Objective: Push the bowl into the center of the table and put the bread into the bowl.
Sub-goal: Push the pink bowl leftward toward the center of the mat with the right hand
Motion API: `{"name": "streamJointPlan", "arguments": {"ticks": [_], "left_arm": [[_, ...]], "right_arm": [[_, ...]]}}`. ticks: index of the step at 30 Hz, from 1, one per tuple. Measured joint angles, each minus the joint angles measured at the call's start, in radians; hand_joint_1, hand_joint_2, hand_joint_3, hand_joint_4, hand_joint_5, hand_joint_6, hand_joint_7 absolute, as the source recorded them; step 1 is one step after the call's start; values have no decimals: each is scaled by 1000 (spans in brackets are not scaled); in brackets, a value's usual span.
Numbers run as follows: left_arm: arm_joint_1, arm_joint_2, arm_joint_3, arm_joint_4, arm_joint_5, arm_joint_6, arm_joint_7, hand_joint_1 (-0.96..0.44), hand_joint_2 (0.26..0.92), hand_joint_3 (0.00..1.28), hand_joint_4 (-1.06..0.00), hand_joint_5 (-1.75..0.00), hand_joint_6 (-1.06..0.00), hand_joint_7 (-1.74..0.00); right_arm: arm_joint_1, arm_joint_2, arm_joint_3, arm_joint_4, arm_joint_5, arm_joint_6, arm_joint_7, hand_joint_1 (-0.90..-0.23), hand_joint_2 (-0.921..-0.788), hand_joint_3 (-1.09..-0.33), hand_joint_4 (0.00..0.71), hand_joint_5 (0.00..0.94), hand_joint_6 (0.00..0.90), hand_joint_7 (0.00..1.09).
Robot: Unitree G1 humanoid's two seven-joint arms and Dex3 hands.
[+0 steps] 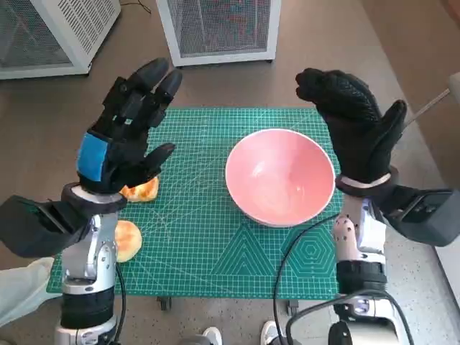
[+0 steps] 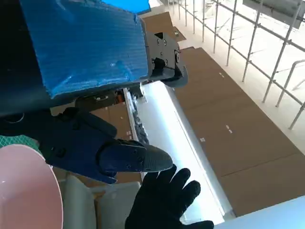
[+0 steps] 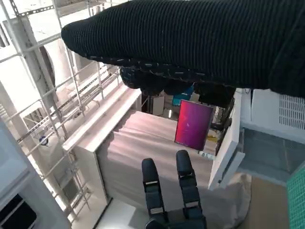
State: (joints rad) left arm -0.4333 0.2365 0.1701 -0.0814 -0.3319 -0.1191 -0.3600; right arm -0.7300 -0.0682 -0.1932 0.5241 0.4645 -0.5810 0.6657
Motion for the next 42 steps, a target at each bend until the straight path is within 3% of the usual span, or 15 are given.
{"name": "streamJointPlan", "arguments": {"ticks": [6,12,19,23,27,32,42], "left_arm": [[2,-2,0,-4,0,3,3,-550,921,265,-256,-1,-143,-456],[10,-3,0,-12,1,3,10,-544,921,267,-256,-1,-144,-456],[18,-3,1,-13,2,3,13,-541,921,270,-256,-1,-144,-456],[20,-3,1,-14,2,3,13,-545,921,270,-256,-1,-144,-455],[22,-4,2,-16,2,3,13,-547,921,268,-256,-1,-144,-456],[27,-4,3,-19,1,3,13,-550,921,266,-256,-1,-144,-456],[31,-4,4,-23,1,3,17,-551,921,264,-257,-1,-145,-456]], "right_arm": [[-2,-13,-18,41,3,-11,12,-506,-921,-509,316,2,469,19],[-34,-59,-72,207,-1,-70,24,-505,-921,-510,317,2,468,19],[-92,-124,-118,448,-84,-153,-106,-502,-921,-510,308,0,461,15],[-112,-154,-127,569,-126,-161,-194,-497,-921,-515,313,3,450,9],[-118,-175,-140,656,-155,-143,-261,-492,-921,-517,314,4,448,8],[-118,-186,-162,721,-156,-89,-311,-476,-921,-525,304,0,452,9],[-111,-166,-195,771,-156,19,-342,-485,-921,-545,281,0,462,13]]}}
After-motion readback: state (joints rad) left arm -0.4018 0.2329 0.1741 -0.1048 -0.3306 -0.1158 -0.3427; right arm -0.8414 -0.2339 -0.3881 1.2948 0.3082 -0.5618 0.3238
